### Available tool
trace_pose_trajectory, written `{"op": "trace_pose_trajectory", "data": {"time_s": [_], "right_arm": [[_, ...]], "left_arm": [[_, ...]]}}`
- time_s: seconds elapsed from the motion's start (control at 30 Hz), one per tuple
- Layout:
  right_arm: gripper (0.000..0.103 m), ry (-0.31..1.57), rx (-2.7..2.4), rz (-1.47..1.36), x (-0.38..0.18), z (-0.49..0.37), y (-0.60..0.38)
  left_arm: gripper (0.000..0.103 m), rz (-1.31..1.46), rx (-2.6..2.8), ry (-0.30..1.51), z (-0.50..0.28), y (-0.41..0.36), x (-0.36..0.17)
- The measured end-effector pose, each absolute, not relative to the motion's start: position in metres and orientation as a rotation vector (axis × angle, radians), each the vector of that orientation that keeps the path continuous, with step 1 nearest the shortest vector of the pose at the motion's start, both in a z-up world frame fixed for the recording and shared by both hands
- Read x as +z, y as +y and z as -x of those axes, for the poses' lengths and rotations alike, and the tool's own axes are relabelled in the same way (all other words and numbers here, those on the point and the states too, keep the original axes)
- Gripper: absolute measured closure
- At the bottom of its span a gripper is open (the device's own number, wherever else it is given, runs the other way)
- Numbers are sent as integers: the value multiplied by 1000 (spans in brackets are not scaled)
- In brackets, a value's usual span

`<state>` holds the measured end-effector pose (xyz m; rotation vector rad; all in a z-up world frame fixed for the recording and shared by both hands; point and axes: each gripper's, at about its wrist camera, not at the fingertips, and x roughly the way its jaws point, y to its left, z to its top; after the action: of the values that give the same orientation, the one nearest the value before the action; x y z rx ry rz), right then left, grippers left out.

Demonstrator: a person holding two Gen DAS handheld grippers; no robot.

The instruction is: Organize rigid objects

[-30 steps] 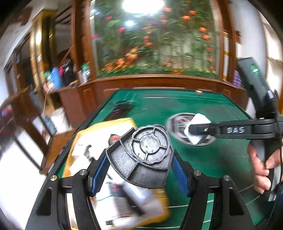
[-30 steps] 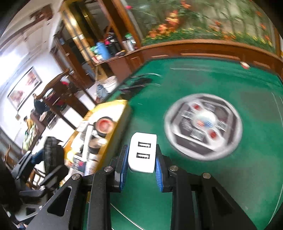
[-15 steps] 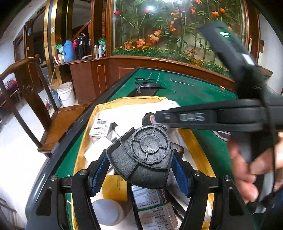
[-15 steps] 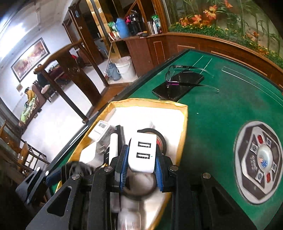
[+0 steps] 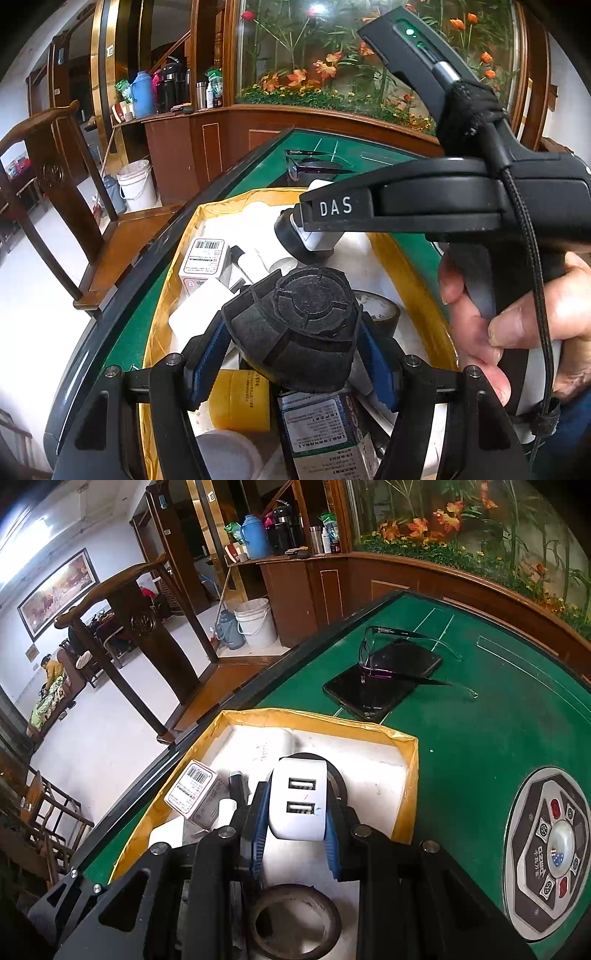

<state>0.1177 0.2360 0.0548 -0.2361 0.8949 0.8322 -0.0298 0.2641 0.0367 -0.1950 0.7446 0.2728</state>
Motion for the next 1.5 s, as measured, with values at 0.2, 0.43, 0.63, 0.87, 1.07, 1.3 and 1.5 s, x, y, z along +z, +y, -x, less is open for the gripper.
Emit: {"op": "trace_pose_trajectory", "data": {"time_s": [0.2, 0.43, 0.63, 0.87, 1.07, 1.3, 1.5], "right_arm": [[65, 878, 837, 218, 58, -115, 229], [51, 835, 843, 203, 73, -105, 218], [45, 805, 862, 200, 84, -92, 210], [39, 787, 871, 136, 95, -79, 178], [36, 775, 831, 57, 95, -71, 106], [34, 782, 674, 18, 78, -68, -4], [33, 850, 474, -33, 48, -63, -91]], "left_arm": [[25, 201, 277, 746, 34, 264, 38], [9, 188, 278, 728, 41, 258, 46], [9, 180, 281, 722, 48, 252, 50], [7, 161, 274, 712, 59, 239, 57], [5, 124, 221, 688, 66, 211, 67], [1, 137, 49, 674, 63, 149, 74], [1, 98, -80, 799, 38, 71, 43]]}}
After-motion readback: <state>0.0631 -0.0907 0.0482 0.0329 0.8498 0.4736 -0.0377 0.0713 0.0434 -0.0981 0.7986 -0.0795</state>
